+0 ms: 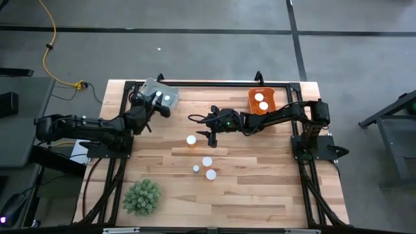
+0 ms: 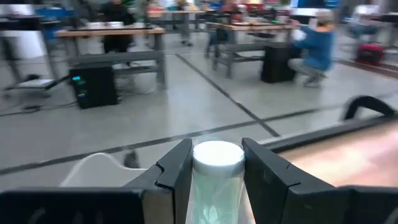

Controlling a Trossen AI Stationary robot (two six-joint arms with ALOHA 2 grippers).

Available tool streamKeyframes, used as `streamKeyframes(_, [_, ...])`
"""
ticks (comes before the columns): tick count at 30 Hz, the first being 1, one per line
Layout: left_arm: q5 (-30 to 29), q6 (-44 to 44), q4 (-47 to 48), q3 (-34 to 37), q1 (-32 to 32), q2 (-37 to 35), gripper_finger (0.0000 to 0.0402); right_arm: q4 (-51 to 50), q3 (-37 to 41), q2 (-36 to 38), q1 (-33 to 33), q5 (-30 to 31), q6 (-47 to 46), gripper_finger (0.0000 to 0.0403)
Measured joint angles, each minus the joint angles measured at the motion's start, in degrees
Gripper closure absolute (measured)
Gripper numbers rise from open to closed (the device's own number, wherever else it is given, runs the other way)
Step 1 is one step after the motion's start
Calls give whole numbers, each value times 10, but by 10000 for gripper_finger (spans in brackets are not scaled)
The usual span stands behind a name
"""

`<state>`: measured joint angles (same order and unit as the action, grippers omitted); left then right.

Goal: Pick and place medicine bottles into bin by pill shape (circle, oval)
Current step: Put the right blue tablet bottle into the gray bin

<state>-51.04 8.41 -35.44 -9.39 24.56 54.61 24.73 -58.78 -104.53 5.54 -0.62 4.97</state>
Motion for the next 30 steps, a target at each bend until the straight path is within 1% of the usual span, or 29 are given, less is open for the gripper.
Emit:
streamKeyframes(2, [-7,9,-10,0,20,20,292,3,0,0,0,0,-2,198])
streamKeyframes(5, [4,32,-20,0,46,58,292,4,0,0,0,0,-9,198])
streamKeyframes(8, [6,35,-35,0,66,99,292,4,0,0,0,0,-10,198])
streamKeyframes(12, [4,46,-88,0,85,147,291,4,0,0,0,0,-10,198])
streamKeyframes(14, [14,49,-114,0,90,168,291,4,0,0,0,0,-11,198])
streamKeyframes(19, [20,73,-127,0,104,217,291,4,0,0,0,0,-11,198])
streamKeyframes(24, [20,93,-149,0,114,245,291,4,0,0,0,0,-11,198])
streamKeyframes(30, [20,90,-159,0,114,247,291,4,0,0,0,0,-11,198])
